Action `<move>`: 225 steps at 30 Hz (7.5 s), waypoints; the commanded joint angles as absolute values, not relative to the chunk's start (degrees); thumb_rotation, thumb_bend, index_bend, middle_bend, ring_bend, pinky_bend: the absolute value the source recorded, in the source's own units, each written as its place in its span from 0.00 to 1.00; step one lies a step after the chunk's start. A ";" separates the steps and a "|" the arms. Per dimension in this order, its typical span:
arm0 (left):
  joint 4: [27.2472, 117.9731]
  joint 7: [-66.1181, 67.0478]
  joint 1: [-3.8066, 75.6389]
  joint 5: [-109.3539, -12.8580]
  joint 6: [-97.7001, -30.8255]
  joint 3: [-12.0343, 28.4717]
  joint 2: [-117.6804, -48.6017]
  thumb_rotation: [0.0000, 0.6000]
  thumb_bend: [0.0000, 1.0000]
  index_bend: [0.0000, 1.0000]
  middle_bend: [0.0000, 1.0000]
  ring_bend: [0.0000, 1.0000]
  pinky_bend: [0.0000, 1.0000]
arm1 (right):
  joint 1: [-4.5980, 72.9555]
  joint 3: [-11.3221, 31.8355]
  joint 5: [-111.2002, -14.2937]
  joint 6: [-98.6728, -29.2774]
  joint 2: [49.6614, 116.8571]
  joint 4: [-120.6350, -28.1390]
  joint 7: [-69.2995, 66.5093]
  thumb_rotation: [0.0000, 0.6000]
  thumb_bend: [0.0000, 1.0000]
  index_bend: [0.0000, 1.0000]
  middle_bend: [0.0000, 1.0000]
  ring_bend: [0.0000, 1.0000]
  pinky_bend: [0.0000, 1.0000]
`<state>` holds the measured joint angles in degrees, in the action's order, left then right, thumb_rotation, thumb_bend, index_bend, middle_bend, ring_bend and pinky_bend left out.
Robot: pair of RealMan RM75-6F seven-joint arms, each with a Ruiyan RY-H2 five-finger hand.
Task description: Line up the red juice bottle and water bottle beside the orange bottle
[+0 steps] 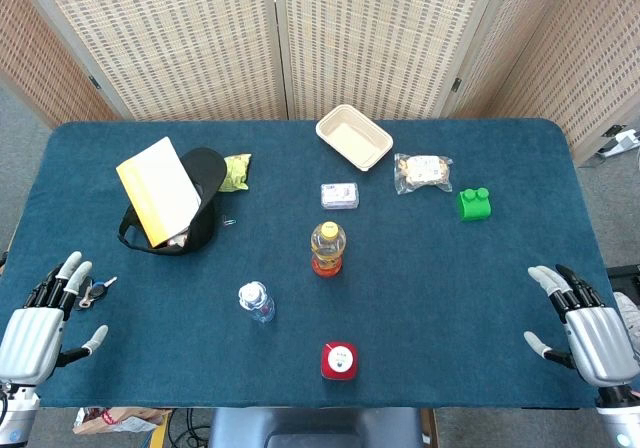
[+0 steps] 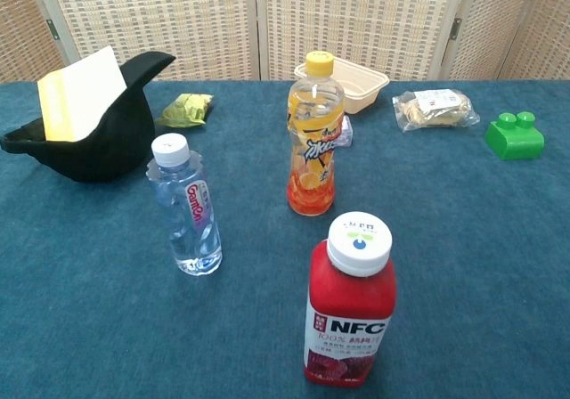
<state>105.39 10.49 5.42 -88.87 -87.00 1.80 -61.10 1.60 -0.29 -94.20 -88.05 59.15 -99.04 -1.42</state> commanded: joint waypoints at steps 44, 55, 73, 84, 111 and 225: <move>107.88 12.77 5.02 -88.85 -87.06 1.88 -59.30 1.00 0.22 0.01 0.00 0.02 0.14 | 19.51 -7.17 -106.06 -66.90 68.85 -102.51 -27.66 1.00 0.00 0.14 0.17 0.07 0.20; 108.00 12.65 4.99 -89.20 -87.38 2.07 -58.80 1.00 0.22 0.01 0.00 0.02 0.14 | 23.31 -6.32 -103.27 -63.04 76.43 -99.36 -29.42 1.00 0.00 0.14 0.18 0.07 0.20; 107.99 11.89 4.85 -88.91 -87.26 2.10 -58.11 1.00 0.22 0.01 0.00 0.02 0.14 | 27.60 -6.00 -100.52 -60.85 84.75 -94.10 -33.38 1.00 0.00 0.14 0.19 0.08 0.20; 107.84 11.39 4.48 -88.89 -87.59 1.95 -57.79 1.00 0.22 0.01 0.00 0.02 0.14 | 28.95 -6.86 -99.90 -60.99 88.15 -91.10 -35.81 1.00 0.07 0.26 0.20 0.08 0.20; 107.22 10.72 4.81 -89.26 -87.30 2.26 -57.46 1.00 0.22 0.01 0.00 0.02 0.14 | 24.48 -6.22 -95.96 -71.63 81.64 -92.91 -32.94 1.00 0.45 0.53 0.37 0.23 0.22; 94.96 -3.29 18.10 -93.50 -73.39 3.11 -66.24 1.00 0.22 0.06 0.00 0.02 0.13 | 13.75 2.25 -83.31 -82.89 66.84 -95.18 -11.91 1.00 0.26 0.00 0.07 0.00 0.11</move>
